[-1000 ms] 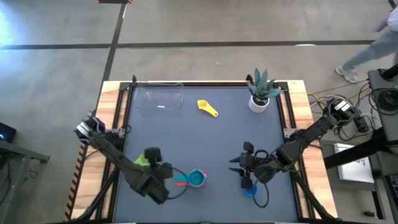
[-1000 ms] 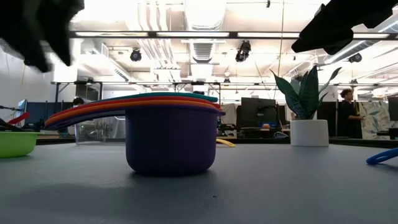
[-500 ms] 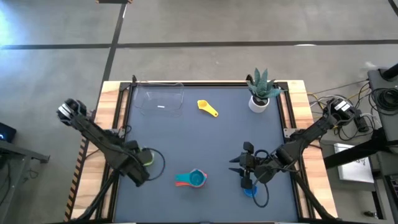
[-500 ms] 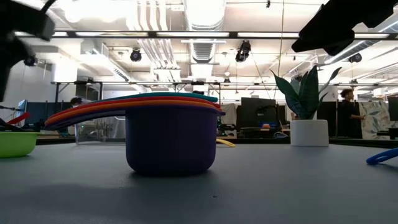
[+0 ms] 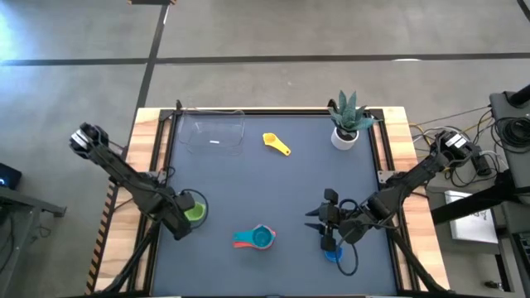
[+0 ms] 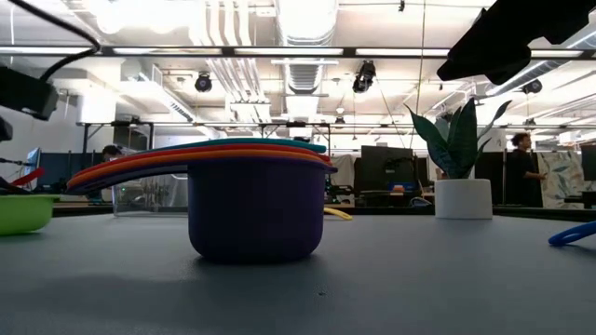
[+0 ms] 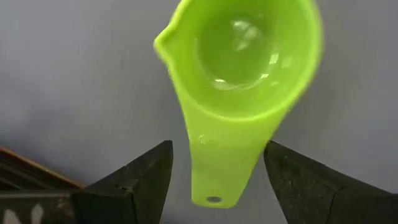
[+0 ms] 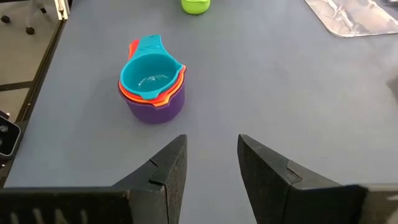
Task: Nest measuring cups in basket
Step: Stack the green measuring cup on top of the light blue measuring cup
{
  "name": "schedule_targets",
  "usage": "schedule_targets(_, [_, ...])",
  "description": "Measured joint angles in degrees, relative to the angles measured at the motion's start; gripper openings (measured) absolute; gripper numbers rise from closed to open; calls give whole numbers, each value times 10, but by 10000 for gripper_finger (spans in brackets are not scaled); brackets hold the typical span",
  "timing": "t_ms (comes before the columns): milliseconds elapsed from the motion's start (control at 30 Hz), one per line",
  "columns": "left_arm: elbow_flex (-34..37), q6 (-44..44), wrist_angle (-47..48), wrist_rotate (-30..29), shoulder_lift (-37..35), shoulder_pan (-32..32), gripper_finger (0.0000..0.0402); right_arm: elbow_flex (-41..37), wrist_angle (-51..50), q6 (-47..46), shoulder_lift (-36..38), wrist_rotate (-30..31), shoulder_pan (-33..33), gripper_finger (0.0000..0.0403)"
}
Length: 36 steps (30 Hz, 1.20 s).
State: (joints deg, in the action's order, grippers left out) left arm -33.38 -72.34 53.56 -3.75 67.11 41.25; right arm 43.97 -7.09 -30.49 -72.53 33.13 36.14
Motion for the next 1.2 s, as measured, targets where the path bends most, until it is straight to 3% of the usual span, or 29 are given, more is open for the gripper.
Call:
schedule_targets(233, [12, 10, -33, 15, 40, 0, 272, 0, 1, 0, 0, 0, 0, 132])
schedule_targets(333, [12, 20, -34, 18, 56, 0, 269, 0, 1, 0, 0, 0, 0, 132])
schedule_targets(467, [3, 57, -35, 18, 70, 0, 222, 0, 1, 0, 0, 0, 0, 132])
schedule_targets(600, [-17, 102, -31, 7, 75, 0, 141, 0, 1, 0, 0, 0, 0, 132])
schedule_targets(667, [-32, 114, -23, -14, 74, -1, 137, -1, 1, 1, 0, 0, 0, 132])
schedule_targets(933, [-155, 181, 29, -115, 72, -1, 137, -1, 1, 6, 0, 0, 0, 132])
schedule_targets(1100, [-266, 267, 25, -207, 81, -1, 144, -1, 1, 7, 0, 6, 0, 132])
schedule_targets(1200, [-328, 328, 25, -230, 104, -2, 144, -1, 1, 7, 0, 5, 0, 132])
